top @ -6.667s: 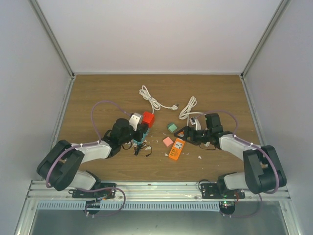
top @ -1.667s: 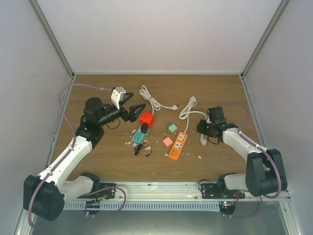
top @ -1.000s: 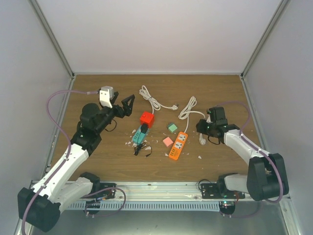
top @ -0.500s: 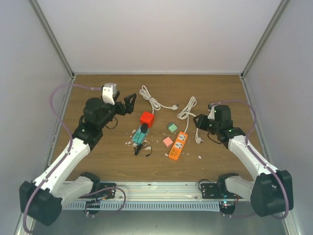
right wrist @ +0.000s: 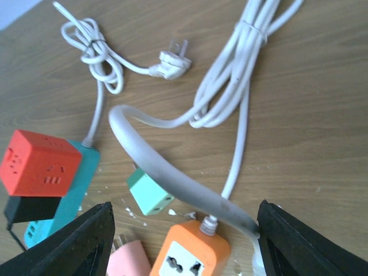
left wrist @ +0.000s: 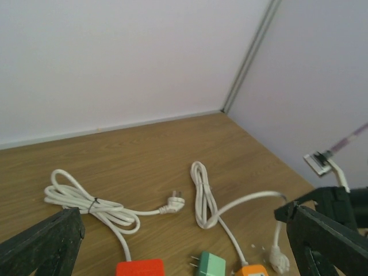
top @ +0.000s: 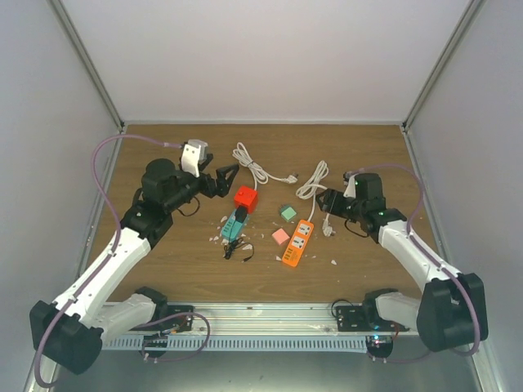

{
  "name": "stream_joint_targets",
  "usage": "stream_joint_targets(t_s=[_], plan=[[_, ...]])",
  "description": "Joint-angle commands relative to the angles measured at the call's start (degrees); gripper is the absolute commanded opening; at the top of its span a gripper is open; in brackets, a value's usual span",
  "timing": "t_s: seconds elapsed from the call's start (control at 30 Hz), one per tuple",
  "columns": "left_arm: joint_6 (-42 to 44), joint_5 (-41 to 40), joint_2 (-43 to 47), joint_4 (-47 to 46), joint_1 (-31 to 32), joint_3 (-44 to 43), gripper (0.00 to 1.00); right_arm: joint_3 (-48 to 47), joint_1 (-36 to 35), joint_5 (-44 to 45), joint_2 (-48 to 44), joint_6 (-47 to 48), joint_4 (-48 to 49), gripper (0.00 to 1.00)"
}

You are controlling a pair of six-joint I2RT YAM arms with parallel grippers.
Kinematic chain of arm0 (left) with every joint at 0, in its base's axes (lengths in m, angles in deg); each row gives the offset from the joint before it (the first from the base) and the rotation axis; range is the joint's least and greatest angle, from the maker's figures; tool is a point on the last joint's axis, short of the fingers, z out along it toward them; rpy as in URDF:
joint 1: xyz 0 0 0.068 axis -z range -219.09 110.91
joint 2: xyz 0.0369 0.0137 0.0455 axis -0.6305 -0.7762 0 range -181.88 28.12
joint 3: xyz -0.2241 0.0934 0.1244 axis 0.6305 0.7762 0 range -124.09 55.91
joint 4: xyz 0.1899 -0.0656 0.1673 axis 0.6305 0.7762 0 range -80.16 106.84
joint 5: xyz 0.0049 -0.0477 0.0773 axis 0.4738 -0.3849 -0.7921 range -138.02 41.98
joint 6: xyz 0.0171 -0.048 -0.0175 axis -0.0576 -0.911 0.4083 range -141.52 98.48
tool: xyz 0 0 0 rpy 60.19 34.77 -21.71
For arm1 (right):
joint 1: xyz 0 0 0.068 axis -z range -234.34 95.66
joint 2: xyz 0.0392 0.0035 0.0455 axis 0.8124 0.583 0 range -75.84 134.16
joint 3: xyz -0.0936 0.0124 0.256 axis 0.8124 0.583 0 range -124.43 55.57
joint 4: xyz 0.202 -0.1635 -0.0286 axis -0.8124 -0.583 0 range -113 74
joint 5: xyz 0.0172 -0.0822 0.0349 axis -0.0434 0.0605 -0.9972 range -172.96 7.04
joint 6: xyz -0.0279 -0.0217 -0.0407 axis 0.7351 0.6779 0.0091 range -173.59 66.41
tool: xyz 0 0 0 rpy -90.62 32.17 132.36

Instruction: Insert the plug

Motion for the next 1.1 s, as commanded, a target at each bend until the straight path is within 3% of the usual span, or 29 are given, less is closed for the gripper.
stream_joint_targets(t_s=[0.0, 0.13, 0.27, 0.47, 0.57, 0.63, 0.87, 0.97, 1.07], plan=[[3.08, 4.34, -0.8, -0.47, 1.11, -1.12, 0.99, 1.28, -0.53, 1.9, 0.76, 2.6, -1.68, 0.7], [5.6, 7.26, -0.58, -0.14, 1.32, -1.64, 0.99, 3.07, -1.56, 5.0, 0.98, 3.27, -1.92, 0.7], [11.81, 18.45, 2.0, -3.16, 1.58, 0.82, 0.99, 3.49, -2.7, 6.54, 4.26, 4.3, -3.16, 0.66], [10.93, 12.07, 6.77, -6.12, 1.54, 4.17, 0.99, 4.54, -4.04, 8.53, 6.74, 4.8, -2.59, 0.55], [3.78, -0.52, 7.53, -9.07, 1.54, 7.95, 0.99, 4.95, -4.08, 9.0, 7.5, 4.84, -1.67, 0.52], [3.28, -3.96, 6.22, -12.58, 1.39, 11.06, 0.99, 5.17, -4.14, 8.63, 8.3, 4.93, -0.89, 0.5], [10.72, 18.32, 1.18, -13.52, 1.76, 8.63, 0.99, 5.95, -4.49, 7.21, 11.56, 5.2, 0.83, 0.43], [19.45, 31.36, -0.5, -14.85, 2.6, 8.88, 0.99, 6.0, -4.66, 6.67, 11.47, 5.04, 1.34, 0.32], [24.04, 34.7, -2.42, -14.48, 4.14, 9.16, 0.99, 5.64, -4.96, 6.08, 11.37, 4.85, 1.49, 0.12]])
